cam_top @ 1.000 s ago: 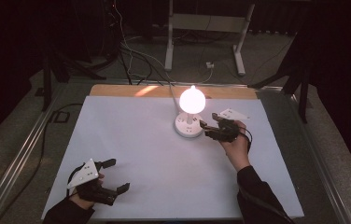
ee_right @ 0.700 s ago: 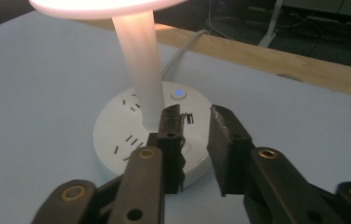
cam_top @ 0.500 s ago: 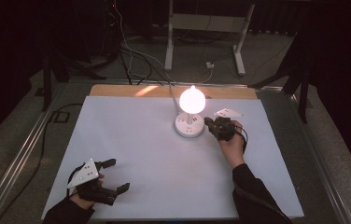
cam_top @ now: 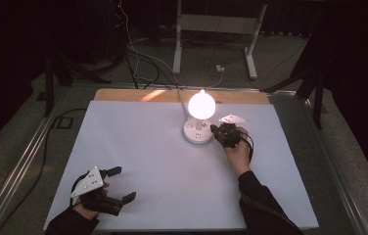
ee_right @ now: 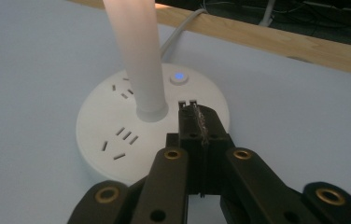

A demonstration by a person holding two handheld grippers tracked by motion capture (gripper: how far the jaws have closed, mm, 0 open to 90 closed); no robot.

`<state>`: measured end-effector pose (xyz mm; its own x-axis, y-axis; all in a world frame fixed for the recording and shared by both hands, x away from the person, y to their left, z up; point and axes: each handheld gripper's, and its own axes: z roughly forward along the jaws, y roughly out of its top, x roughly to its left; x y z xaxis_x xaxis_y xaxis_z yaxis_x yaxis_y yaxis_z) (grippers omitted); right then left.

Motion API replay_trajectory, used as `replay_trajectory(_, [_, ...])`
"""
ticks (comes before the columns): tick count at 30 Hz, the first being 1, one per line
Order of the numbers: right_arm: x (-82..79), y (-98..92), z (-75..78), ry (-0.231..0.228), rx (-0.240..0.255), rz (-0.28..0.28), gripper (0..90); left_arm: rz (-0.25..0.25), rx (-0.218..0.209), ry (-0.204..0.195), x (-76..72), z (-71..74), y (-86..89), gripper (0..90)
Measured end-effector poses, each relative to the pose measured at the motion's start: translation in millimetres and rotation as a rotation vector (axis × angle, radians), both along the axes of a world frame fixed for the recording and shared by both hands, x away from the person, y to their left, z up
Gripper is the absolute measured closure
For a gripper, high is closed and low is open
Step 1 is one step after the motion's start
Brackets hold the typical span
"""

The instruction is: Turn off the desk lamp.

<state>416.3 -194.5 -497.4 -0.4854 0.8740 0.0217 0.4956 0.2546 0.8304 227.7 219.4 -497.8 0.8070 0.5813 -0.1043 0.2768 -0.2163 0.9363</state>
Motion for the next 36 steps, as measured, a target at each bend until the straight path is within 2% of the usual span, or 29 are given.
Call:
replay_trajectory(3, [1.8, 3.4, -3.2, -0.002, -0.016, 0.002, 89.6, 0.001, -0.001, 0.0, -0.1, 0.1, 0.5, 0.5])
replay_trajectory(9, [7.9, 6.9, -10.4, 0.007, -0.021, -0.009, 89.6, 0.001, -0.001, 0.0, -0.3, 0.1, 0.5, 0.5])
replay_trajectory(18, [13.2, 8.9, -13.0, 0.016, -0.019, -0.012, 89.6, 0.002, -0.004, 0.001, -0.1, 0.0, 0.7, 0.5])
replay_trajectory(27, [11.7, 12.3, -16.0, -0.018, -0.051, -0.026, 89.9, 0.003, 0.0, 0.003, -0.4, -0.4, -0.5, 0.5])
replay_trajectory(29, [13.3, 13.4, -12.5, 0.007, -0.049, -0.033, 89.8, 0.001, -0.002, 0.001, -0.5, 0.1, 0.0, 0.5])
replay_trajectory(33, [9.5, 11.5, 2.0, -0.016, -0.005, -0.026, 89.8, 0.004, -0.003, 0.004, 0.6, -0.7, 0.6, 0.5])
replay_trajectory(34, [8.2, 10.8, 9.4, -0.023, -0.006, -0.021, 89.8, 0.004, -0.002, 0.005, 0.9, -0.7, 0.4, 0.5])
replay_trajectory(36, [7.3, 9.7, 14.6, -0.036, -0.007, -0.02, 89.8, 0.003, -0.004, 0.004, 0.6, -0.5, 0.0, 0.5])
